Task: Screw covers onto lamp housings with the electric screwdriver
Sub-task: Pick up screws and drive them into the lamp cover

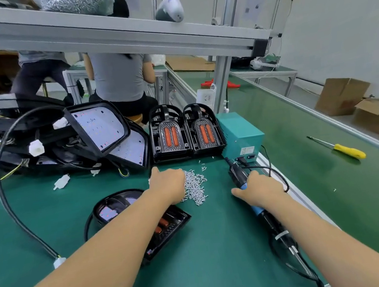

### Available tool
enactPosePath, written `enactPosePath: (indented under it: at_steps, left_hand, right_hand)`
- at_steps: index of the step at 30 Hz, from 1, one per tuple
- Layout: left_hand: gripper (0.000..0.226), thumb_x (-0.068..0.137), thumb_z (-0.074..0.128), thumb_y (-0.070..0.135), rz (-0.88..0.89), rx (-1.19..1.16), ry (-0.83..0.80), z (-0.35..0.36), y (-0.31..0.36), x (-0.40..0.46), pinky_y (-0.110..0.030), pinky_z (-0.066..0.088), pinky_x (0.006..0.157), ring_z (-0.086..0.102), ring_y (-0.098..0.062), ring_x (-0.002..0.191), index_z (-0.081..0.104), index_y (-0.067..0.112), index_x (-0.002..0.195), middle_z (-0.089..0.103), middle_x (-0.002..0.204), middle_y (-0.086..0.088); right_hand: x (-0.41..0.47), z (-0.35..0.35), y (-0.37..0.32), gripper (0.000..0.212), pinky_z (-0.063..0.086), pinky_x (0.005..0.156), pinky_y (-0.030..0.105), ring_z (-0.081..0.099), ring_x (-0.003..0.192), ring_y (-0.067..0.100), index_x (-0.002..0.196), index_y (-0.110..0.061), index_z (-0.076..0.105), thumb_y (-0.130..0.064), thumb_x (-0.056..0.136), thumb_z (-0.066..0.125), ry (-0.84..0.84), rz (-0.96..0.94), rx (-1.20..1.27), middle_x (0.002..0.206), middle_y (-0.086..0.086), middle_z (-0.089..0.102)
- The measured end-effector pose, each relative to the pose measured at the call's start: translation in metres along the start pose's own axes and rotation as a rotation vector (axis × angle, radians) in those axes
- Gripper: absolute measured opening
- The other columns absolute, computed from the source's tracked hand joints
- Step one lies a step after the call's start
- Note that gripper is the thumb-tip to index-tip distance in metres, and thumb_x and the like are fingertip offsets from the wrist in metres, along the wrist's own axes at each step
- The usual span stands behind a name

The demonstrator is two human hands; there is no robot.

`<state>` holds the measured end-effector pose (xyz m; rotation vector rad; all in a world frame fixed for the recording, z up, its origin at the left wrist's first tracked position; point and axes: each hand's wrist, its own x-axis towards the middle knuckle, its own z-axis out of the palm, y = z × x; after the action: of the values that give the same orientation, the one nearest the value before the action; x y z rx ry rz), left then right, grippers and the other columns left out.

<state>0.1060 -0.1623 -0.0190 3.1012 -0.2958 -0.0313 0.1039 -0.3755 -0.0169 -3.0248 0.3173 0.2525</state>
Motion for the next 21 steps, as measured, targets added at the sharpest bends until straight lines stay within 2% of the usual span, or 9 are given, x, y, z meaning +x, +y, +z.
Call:
enactPosePath:
  at_steps: [4, 7, 9, 11, 13, 16, 18, 20, 21]
  left_hand:
    - [0.029, 0.08, 0.044, -0.001, -0.043, 0.0, -0.012, 0.005, 0.002, 0.003, -0.04, 0.029, 0.097, 0.038, -0.019, 0.058, 0.037, 0.018, 0.059, 0.041, 0.059, 0.001]
    - [0.026, 0.084, 0.048, 0.001, -0.04, -0.087, -0.007, -0.002, 0.002, 0.003, -0.04, 0.028, 0.1, 0.054, -0.023, 0.08, 0.057, 0.022, 0.074, 0.063, 0.08, 0.003]
    - [0.025, 0.089, 0.052, 0.008, -0.032, -0.188, 0.055, -0.012, -0.004, -0.001, -0.037, 0.029, 0.1, 0.06, -0.018, 0.095, 0.069, 0.026, 0.085, 0.071, 0.094, 0.006]
    - [0.019, 0.09, 0.057, 0.017, -0.029, -0.272, 0.193, -0.024, -0.015, -0.009, -0.034, 0.034, 0.097, 0.063, -0.015, 0.094, 0.073, 0.025, 0.089, 0.072, 0.092, 0.009]
    - [0.016, 0.088, 0.062, 0.027, -0.048, -0.391, 0.357, -0.035, -0.029, -0.022, -0.032, 0.041, 0.091, 0.065, -0.017, 0.079, 0.074, 0.022, 0.079, 0.072, 0.076, 0.006]
    - [0.034, 0.088, 0.061, 0.035, -0.1, -0.502, 0.572, -0.045, -0.057, -0.048, -0.029, 0.038, 0.071, 0.059, -0.024, 0.061, 0.067, 0.012, 0.064, 0.064, 0.058, -0.003]
    - [0.031, 0.089, 0.061, 0.03, -0.152, -0.559, 0.698, -0.047, -0.074, -0.071, -0.031, 0.04, 0.068, 0.056, -0.027, 0.062, 0.065, 0.009, 0.067, 0.061, 0.061, -0.005]
    - [0.021, 0.089, 0.063, 0.025, -0.217, -0.649, 0.788, -0.045, -0.086, -0.098, -0.035, 0.042, 0.072, 0.053, -0.023, 0.067, 0.065, 0.012, 0.072, 0.061, 0.069, -0.002]
    - [0.019, 0.089, 0.063, 0.024, -0.248, -0.677, 0.806, -0.042, -0.089, -0.113, -0.035, 0.041, 0.071, 0.052, -0.02, 0.068, 0.063, 0.014, 0.072, 0.059, 0.07, 0.0]
  right_hand:
    - [0.002, 0.001, -0.002, 0.057, 0.041, 0.072, 0.03, 0.059, 0.098, 0.027, 0.116, -0.009, 0.046, -0.059, 0.09, 0.052, -0.02, -0.021, -0.092, 0.116, 0.006, 0.059]
    - [0.007, -0.001, 0.0, 0.048, 0.039, 0.065, 0.028, 0.05, 0.083, 0.025, 0.086, -0.013, 0.049, -0.061, 0.087, 0.054, 0.002, -0.037, -0.134, 0.101, 0.004, 0.049]
    - [0.008, -0.002, 0.001, 0.05, 0.033, 0.055, 0.026, 0.049, 0.075, 0.023, 0.07, -0.015, 0.041, -0.061, 0.085, 0.057, 0.001, -0.035, -0.102, 0.082, 0.0, 0.046]
    - [0.008, -0.001, 0.001, 0.051, 0.032, 0.054, 0.026, 0.049, 0.075, 0.023, 0.068, -0.017, 0.039, -0.062, 0.083, 0.058, -0.022, -0.04, -0.074, 0.072, -0.003, 0.044]
    - [0.006, 0.001, 0.002, 0.051, 0.033, 0.054, 0.027, 0.051, 0.077, 0.023, 0.071, -0.017, 0.04, -0.064, 0.083, 0.058, -0.037, -0.052, -0.077, 0.074, -0.003, 0.046]
    - [0.004, -0.002, 0.002, 0.053, 0.037, 0.059, 0.029, 0.054, 0.083, 0.024, 0.076, -0.016, 0.041, -0.066, 0.085, 0.056, -0.042, -0.057, -0.101, 0.087, 0.0, 0.054]
    - [0.0, -0.006, 0.0, 0.054, 0.042, 0.07, 0.031, 0.056, 0.097, 0.027, 0.095, -0.014, 0.049, -0.068, 0.086, 0.053, -0.044, -0.054, -0.123, 0.11, 0.005, 0.058]
    - [-0.006, -0.01, -0.004, 0.067, 0.046, 0.085, 0.037, 0.052, 0.117, 0.03, 0.125, -0.012, 0.048, -0.068, 0.087, 0.051, 0.055, -0.087, -0.139, 0.13, 0.01, 0.05]
    - [-0.011, -0.013, -0.008, 0.071, 0.046, 0.091, 0.039, 0.049, 0.123, 0.031, 0.133, -0.012, 0.044, -0.067, 0.088, 0.051, 0.128, -0.129, -0.119, 0.135, 0.011, 0.047]
